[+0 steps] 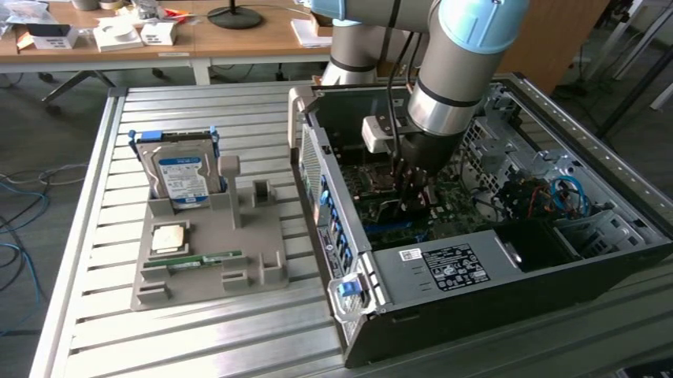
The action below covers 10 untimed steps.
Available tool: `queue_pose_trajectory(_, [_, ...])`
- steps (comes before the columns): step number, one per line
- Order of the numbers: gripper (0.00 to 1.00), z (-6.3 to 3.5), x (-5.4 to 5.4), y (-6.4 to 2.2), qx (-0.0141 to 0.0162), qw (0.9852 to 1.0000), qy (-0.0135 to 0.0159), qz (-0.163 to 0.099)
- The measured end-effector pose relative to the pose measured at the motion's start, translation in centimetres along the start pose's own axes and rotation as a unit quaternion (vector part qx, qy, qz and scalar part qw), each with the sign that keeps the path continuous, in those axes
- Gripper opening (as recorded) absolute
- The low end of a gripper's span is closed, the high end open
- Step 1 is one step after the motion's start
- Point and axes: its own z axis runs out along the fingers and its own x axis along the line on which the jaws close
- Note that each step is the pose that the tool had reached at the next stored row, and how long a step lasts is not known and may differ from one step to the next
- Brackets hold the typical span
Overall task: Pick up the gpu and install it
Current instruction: 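Insert the gpu into the slot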
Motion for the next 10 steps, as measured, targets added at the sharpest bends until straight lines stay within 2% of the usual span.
queue_pose_trajectory(10, [0.26, 0.09, -0.01, 0.00, 0.0001, 1.0000, -0.0006, 0.000])
